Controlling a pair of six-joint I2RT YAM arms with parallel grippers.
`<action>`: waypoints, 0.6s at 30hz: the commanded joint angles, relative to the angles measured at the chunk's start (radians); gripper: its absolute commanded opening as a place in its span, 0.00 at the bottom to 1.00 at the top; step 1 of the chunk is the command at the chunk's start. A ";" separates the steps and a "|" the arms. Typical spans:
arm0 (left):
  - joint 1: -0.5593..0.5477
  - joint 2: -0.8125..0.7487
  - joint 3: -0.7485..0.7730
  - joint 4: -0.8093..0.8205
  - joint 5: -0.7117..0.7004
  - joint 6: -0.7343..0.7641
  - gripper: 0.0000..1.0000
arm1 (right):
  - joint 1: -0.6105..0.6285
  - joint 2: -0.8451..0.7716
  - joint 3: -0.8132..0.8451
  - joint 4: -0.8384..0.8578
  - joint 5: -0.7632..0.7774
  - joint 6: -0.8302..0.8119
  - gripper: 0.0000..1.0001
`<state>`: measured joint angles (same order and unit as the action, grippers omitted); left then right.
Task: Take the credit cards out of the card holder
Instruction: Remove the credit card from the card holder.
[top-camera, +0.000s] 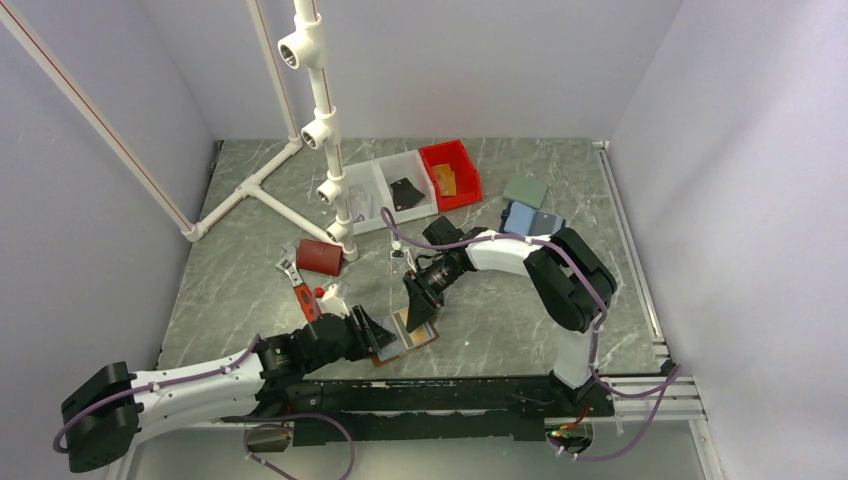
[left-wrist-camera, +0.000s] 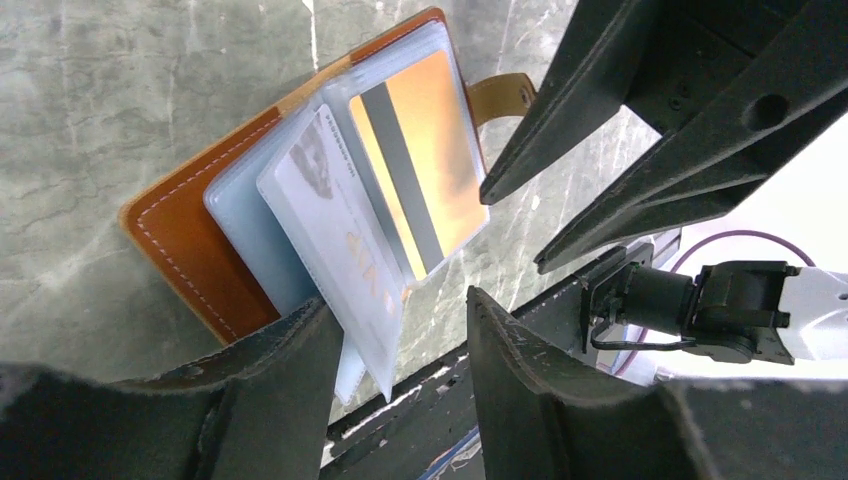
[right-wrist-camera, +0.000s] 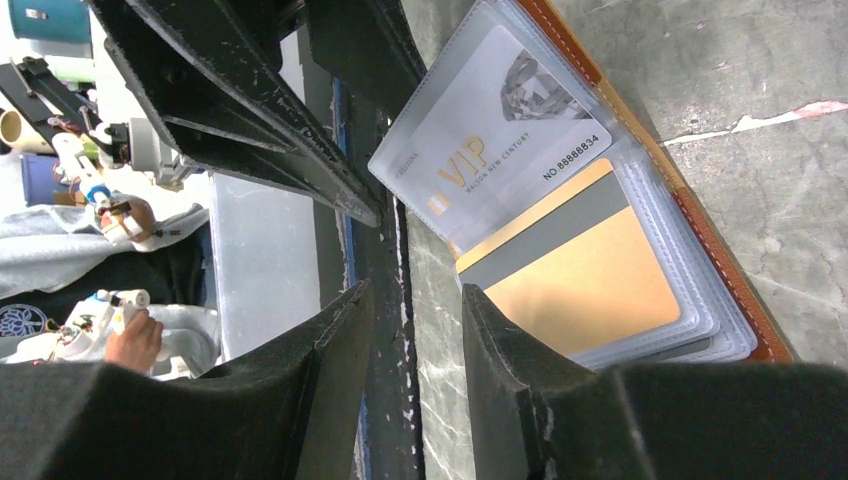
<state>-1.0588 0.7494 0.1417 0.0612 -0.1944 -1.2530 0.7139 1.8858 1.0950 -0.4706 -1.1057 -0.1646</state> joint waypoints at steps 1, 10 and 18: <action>0.002 -0.011 -0.013 0.026 -0.027 -0.020 0.52 | 0.007 0.009 0.037 -0.011 -0.011 -0.027 0.41; 0.002 -0.067 -0.018 -0.016 -0.050 -0.034 0.46 | 0.013 0.012 0.042 -0.020 -0.005 -0.039 0.41; 0.002 -0.164 -0.055 -0.058 -0.082 -0.067 0.45 | 0.016 0.012 0.042 -0.020 -0.004 -0.039 0.41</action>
<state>-1.0588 0.6224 0.1028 0.0273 -0.2356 -1.2850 0.7238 1.8935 1.1038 -0.4854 -1.1011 -0.1795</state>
